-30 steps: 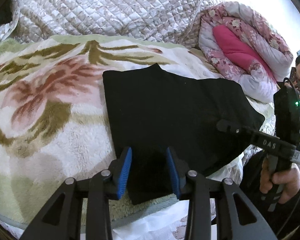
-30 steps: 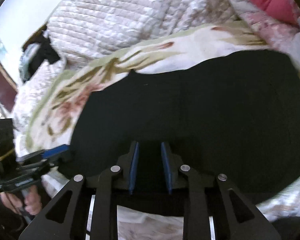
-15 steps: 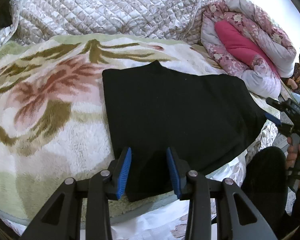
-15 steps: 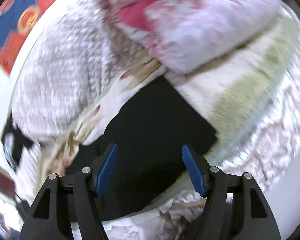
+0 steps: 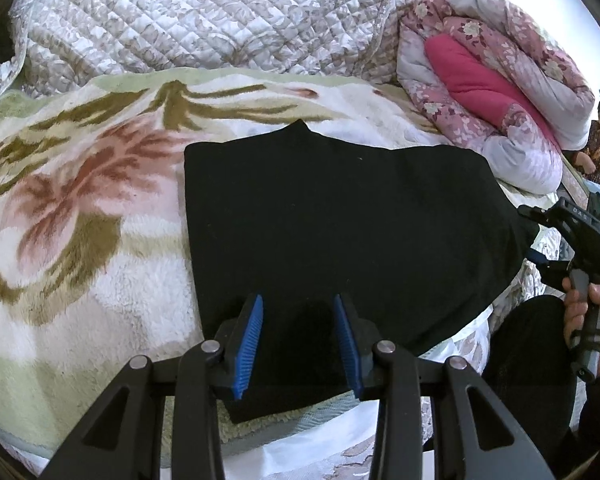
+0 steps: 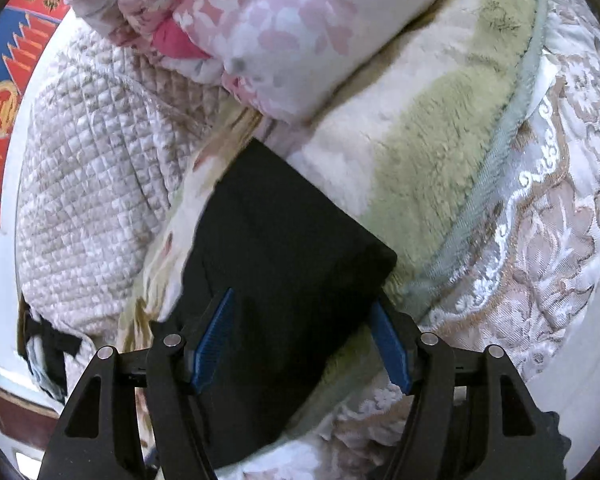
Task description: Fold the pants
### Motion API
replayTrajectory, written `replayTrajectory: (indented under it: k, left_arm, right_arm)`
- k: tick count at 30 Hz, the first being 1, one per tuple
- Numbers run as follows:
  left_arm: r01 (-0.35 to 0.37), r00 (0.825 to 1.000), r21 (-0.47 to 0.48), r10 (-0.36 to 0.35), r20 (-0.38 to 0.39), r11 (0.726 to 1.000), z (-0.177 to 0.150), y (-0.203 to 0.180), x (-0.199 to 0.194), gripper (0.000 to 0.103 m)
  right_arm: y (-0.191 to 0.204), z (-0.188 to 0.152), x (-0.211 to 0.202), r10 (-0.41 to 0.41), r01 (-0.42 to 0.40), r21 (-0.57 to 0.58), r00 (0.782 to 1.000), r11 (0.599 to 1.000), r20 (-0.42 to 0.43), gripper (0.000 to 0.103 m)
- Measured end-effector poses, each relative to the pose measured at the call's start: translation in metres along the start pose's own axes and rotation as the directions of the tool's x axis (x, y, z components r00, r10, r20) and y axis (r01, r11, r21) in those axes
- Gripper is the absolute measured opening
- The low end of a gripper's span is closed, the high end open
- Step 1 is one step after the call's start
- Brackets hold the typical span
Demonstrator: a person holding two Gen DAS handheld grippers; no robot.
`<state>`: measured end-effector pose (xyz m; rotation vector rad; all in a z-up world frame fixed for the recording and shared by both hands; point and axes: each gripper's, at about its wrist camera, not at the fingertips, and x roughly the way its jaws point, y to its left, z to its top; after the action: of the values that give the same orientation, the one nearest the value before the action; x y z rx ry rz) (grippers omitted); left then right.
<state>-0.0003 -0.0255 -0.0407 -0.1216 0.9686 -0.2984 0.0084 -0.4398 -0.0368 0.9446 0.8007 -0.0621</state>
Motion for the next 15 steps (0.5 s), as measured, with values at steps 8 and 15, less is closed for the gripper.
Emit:
replayTrajectory:
  k: [8,15]
  left_arm:
    - [-0.004,1.000,0.003,0.004,0.001,1.000,0.000,0.000,0.005,0.040]
    - [-0.017,1.000,0.011,0.017,-0.003,1.000,0.001,-0.002,0.006,0.040]
  right_arm:
    - [0.001,0.012,0.015,-0.025,0.025,0.034,1.000,0.999,0.007,0.068]
    - [0.017,0.019,0.024,-0.067,0.067,-0.072,0.998,0.995,0.001,0.027]
